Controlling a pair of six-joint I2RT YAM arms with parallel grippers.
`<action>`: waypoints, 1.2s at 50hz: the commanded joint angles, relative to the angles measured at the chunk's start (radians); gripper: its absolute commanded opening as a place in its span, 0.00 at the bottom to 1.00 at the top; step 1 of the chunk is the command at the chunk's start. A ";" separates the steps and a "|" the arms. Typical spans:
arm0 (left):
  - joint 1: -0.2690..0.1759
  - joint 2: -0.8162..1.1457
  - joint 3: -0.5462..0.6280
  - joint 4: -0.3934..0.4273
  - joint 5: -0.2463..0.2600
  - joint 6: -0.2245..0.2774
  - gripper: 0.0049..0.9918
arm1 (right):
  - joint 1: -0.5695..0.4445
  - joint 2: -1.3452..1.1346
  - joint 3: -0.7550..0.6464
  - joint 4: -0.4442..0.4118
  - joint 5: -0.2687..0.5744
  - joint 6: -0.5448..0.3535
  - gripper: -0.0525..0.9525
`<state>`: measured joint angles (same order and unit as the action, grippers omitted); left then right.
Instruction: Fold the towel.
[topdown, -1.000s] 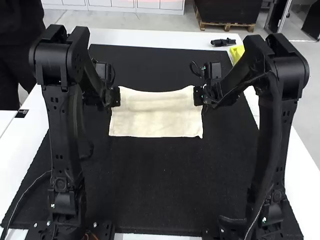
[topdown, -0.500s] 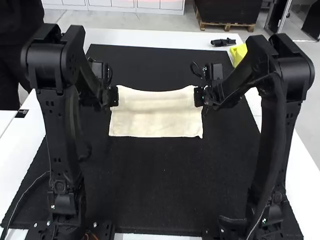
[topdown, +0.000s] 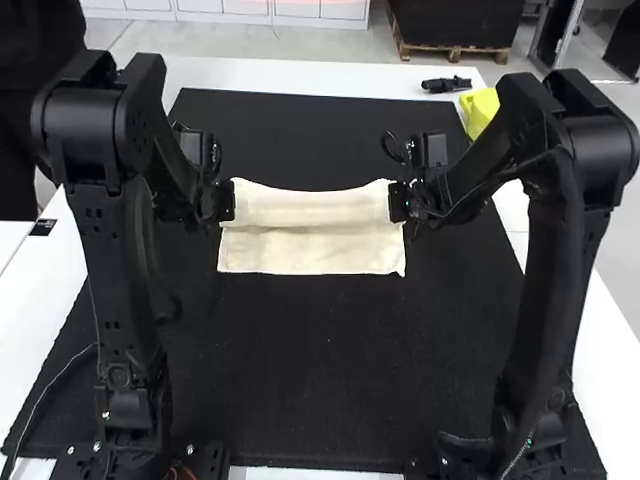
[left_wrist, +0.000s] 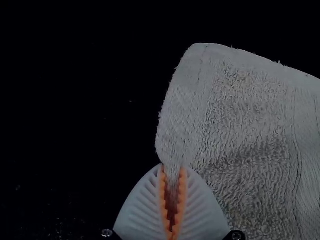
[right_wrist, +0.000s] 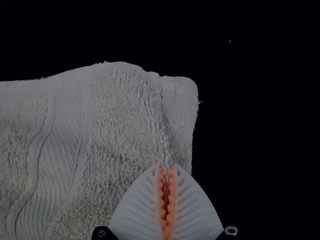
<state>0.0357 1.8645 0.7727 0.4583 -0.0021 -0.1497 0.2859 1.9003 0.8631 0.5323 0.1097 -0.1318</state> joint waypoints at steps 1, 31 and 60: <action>0.043 -0.031 -0.015 0.008 -0.053 0.018 0.02 | -0.010 -0.035 -0.024 0.020 0.077 -0.022 0.05; 0.055 -0.122 -0.101 0.023 -0.044 0.032 0.02 | 0.006 -0.126 -0.136 0.051 0.076 -0.023 0.05; 0.055 -0.179 -0.182 0.059 -0.035 0.033 0.02 | 0.009 -0.196 -0.208 0.067 0.076 -0.022 0.05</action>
<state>0.0544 1.7134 0.6106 0.4957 0.0345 -0.1345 0.3058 1.7409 0.6682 0.5907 0.1081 -0.1429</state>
